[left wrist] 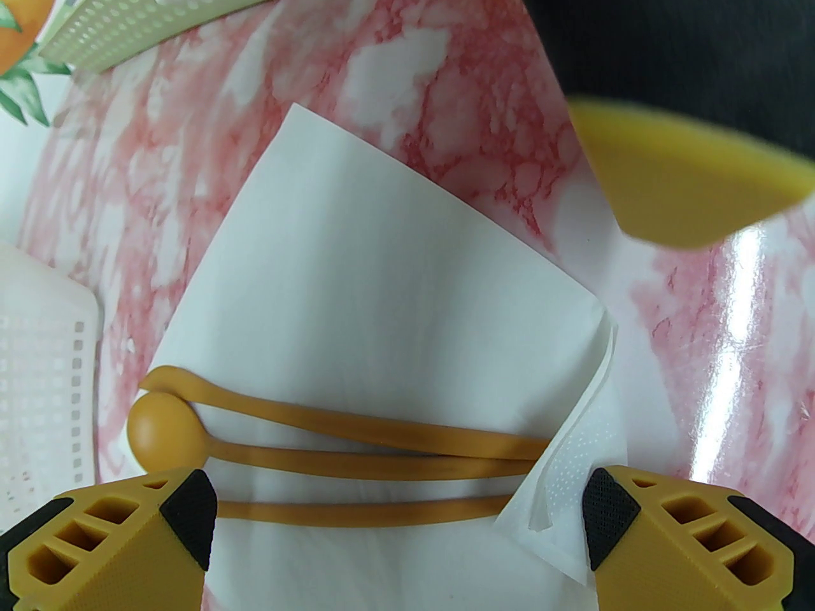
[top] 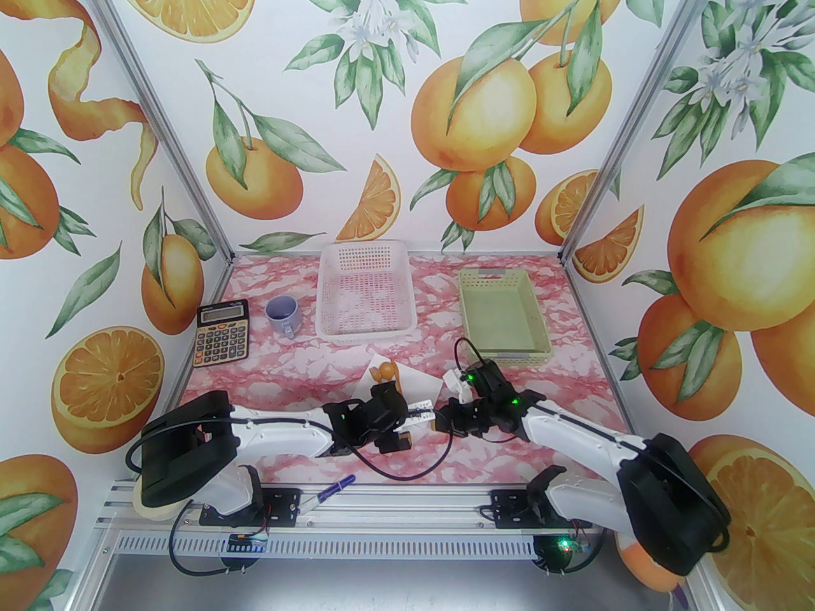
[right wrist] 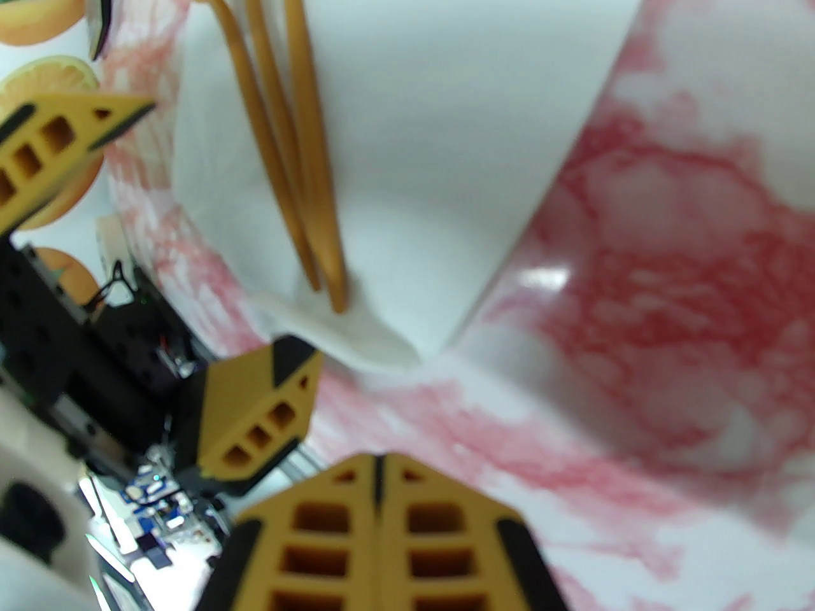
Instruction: Place the utensils on the paper napkin and roll it up
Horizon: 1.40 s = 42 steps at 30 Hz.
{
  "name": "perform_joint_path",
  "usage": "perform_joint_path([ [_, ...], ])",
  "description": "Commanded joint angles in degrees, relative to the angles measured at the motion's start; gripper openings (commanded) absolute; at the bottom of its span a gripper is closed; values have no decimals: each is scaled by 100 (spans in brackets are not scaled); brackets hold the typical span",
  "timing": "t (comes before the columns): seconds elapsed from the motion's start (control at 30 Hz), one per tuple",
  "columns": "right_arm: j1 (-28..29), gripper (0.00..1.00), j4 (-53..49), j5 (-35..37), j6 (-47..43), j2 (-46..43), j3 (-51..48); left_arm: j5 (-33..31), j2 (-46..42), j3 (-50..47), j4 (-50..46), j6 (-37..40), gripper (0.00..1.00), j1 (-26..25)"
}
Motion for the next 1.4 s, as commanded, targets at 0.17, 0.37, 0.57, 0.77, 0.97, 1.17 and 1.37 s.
perform_joint_path([
  [0.17, 269, 0, 888, -63, 385, 315, -135, -44, -101, -160, 279, -126, 100, 120],
  [0.37, 400, 0, 1242, -49, 530, 542, -155, -36, -113, -170, 296, -132, 100, 148],
  [0.57, 447, 0, 1490, 18, 608, 791, -103, 4, -124, -150, 305, -126, 100, 149],
  [0.77, 458, 0, 1572, 132, 619, 899, -70, 102, -217, -150, 310, -168, 100, 153],
  [0.97, 468, 0, 1636, 198, 620, 1036, -50, 316, -640, -213, 185, -456, 100, 190],
  [1.17, 464, 0, 1653, 229, 619, 1079, -15, 864, -1458, -401, -141, -1079, 100, 441],
  [1.37, 465, 0, 1636, 247, 612, 1060, 11, 2012, -2084, -691, -467, -1843, 97, 975],
])
